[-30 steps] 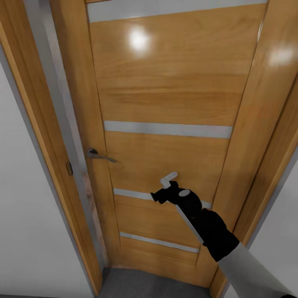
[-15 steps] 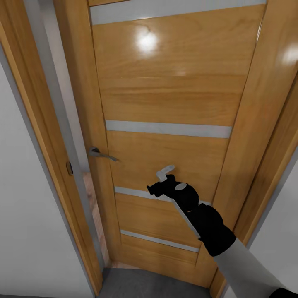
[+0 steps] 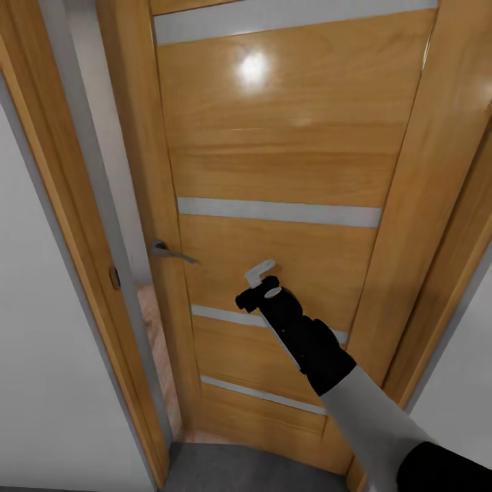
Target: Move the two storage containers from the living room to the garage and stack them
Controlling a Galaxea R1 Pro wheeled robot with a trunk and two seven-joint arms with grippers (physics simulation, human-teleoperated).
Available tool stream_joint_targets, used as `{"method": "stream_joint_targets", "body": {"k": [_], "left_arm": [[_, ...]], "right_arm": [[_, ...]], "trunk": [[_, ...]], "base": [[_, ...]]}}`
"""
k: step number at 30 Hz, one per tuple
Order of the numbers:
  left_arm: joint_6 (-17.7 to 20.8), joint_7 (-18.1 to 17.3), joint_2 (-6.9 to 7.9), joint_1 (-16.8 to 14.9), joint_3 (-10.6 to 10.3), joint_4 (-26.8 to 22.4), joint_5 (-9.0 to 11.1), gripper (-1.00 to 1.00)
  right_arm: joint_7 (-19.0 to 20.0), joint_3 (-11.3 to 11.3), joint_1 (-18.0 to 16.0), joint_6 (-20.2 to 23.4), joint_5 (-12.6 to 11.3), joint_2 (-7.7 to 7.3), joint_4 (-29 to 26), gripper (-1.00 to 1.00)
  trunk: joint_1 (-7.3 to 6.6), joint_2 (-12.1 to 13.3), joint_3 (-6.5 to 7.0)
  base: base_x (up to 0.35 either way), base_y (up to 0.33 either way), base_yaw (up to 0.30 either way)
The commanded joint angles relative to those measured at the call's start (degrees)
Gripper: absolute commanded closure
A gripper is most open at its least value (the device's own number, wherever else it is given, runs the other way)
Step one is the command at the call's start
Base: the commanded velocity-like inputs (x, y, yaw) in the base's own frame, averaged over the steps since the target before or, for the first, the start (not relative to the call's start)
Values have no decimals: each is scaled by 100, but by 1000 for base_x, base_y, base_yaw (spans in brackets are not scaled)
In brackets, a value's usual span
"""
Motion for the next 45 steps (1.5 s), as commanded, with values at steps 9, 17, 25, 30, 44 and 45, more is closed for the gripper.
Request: {"method": "stream_joint_targets", "body": {"k": [9, 17, 25, 30, 44, 45], "left_arm": [[-12, -7, 0, -1, -4, -1, 42, -100], [-16, -8, 0, -1, -4, -1, 43, -100], [-13, -5, 0, -1, -4, -1, 42, -100], [-14, -6, 0, -1, -4, -1, 43, -100], [-20, -5, 0, -1, -4, -1, 42, -100], [-20, -5, 0, -1, -3, -1, 42, -100]], "right_arm": [[-11, 9, -618, -653, 53, 27, 1655, -100], [-243, 9, -914, -769, 52, 162, 2300, -100], [-408, 9, -1223, -858, 47, 170, 2853, -100], [-759, 7, -1384, -949, 43, 175, 3199, -100], [-1145, 18, -1416, -512, 95, 236, 2393, -100], [-1223, 21, -1416, -505, 94, 236, 2395, -100]], "trunk": [[0, -2, -6], [0, -2, -6], [0, -2, -6], [0, -2, -6], [0, -2, -6], [0, -2, -6]], "base": [[0, 0, 0], [0, 0, 0], [0, 0, 0], [0, 0, 0], [0, 0, 0], [0, 0, 0]]}}
